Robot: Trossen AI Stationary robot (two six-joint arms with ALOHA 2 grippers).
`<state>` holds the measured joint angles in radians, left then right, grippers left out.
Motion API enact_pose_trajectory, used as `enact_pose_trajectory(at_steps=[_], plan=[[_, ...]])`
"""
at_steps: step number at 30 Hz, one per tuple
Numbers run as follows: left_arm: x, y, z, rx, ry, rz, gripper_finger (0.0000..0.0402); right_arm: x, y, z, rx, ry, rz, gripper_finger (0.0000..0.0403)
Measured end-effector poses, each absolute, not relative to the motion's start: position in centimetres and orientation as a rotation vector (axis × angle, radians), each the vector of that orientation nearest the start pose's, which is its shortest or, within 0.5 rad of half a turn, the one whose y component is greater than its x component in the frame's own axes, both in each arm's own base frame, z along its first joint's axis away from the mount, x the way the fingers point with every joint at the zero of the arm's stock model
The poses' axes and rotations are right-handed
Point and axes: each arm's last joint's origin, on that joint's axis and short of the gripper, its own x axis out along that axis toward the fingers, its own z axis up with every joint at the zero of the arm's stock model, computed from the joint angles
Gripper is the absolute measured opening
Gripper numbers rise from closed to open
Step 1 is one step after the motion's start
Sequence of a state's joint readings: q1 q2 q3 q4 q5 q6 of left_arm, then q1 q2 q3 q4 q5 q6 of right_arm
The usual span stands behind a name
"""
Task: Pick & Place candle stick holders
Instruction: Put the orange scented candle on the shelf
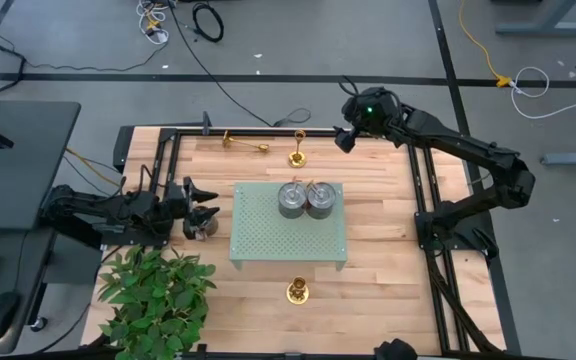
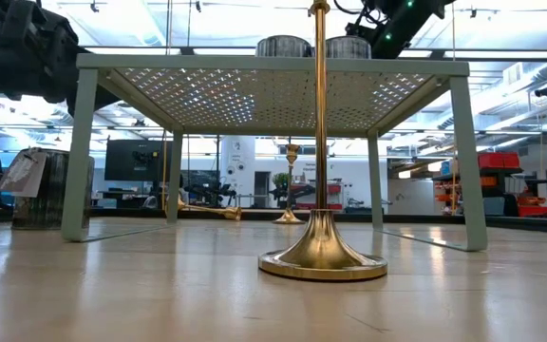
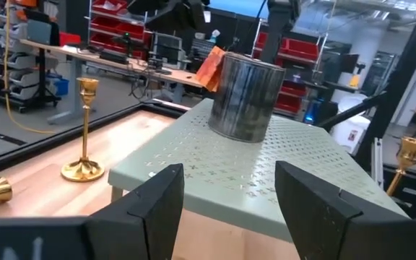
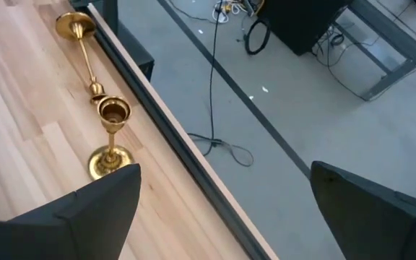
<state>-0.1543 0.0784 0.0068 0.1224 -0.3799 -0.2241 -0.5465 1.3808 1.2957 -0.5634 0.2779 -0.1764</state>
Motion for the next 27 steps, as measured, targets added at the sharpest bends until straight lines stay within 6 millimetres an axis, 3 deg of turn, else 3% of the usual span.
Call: enact_pose_trajectory(at_steps=[14,16,19,24,27], plan=[[9.8,-0.2,18.6,-0.269,-0.209,0.267,0.0218,24.9,-16.0,34.4,-0.028,0.708,-0.742,0.04],[9.5,-0.2,20.2,-0.206,-0.205,0.281,0.0218,24.9,-16.0,34.4,-0.025,0.707,-0.743,0.04],[8.2,0.1,24.4,-0.17,-0.169,0.317,0.0228,24.8,-16.0,34.4,-0.011,0.702,-0.749,0.04],[6.3,0.6,29.4,-0.156,0.125,0.411,0.0265,24.7,-15.9,34.2,-0.006,0.727,-0.745,0.04],[6.3,0.5,31.7,-0.119,0.247,0.399,0.0286,24.7,-15.9,34.2,-0.006,0.732,-0.745,0.04]])
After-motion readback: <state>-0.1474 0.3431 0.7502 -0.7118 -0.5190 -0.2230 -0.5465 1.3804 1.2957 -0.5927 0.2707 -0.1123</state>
